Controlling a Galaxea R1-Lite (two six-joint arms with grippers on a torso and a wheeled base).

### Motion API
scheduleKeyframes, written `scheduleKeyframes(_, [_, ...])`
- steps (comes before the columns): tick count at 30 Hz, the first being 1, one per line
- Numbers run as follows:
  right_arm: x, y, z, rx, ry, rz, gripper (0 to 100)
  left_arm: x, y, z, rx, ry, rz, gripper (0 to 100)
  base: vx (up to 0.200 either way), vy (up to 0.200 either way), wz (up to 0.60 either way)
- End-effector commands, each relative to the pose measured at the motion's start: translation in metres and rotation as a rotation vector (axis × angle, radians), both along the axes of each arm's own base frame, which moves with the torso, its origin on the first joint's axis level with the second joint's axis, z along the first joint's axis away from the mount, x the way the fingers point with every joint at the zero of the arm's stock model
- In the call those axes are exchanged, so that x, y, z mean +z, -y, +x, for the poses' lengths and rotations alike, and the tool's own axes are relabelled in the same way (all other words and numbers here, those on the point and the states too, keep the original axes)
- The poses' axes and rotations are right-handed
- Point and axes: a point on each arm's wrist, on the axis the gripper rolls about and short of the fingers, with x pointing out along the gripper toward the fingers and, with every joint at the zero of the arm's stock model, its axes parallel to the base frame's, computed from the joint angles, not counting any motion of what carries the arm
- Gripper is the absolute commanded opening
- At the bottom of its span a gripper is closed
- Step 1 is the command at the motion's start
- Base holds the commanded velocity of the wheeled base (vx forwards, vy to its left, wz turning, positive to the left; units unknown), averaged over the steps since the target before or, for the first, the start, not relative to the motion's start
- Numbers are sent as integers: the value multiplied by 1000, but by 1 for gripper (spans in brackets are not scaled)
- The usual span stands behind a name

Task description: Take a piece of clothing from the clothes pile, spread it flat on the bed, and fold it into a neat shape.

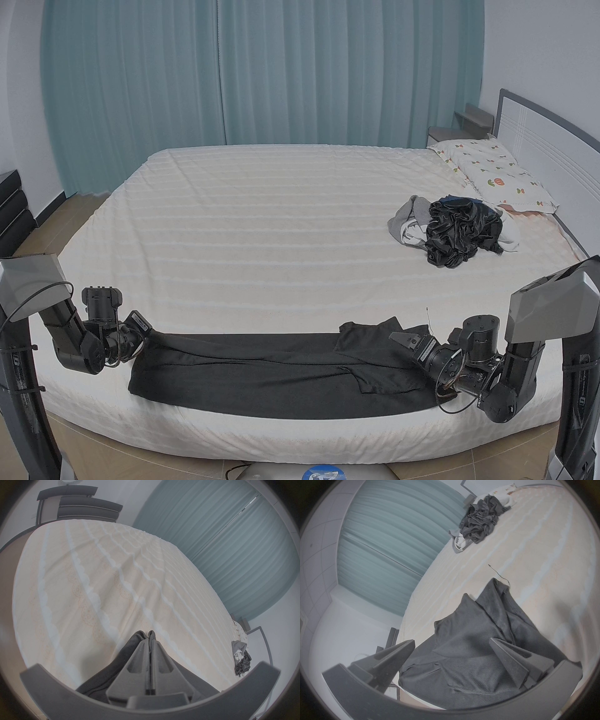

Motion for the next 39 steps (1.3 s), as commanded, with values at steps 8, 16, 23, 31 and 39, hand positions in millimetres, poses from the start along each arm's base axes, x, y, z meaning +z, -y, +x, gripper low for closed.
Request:
scheduleKeyframes(8, [-7, -5, -4, 1, -39, -18, 100, 0, 0, -1, -1, -1, 1, 0, 0, 0, 0])
scheduleKeyframes(16, [-9, -9, -7, 0, -71, -43, 100, 0, 0, 0, -1, 1, 1, 0, 0, 0, 0])
scheduleKeyframes(23, [-16, -9, -1, -23, -78, -57, 100, 0, 0, 0, -1, -1, 1, 0, 0, 0, 0])
scheduleKeyframes(31, [-18, -11, 10, -91, -72, -92, 100, 1, 0, 0, -1, 16, 2, 0, 0, 0, 0])
scheduleKeyframes(39, [-14, -15, 7, -114, -58, -109, 0, 2, 0, 0, -1, 34, 6, 0, 0, 0, 0])
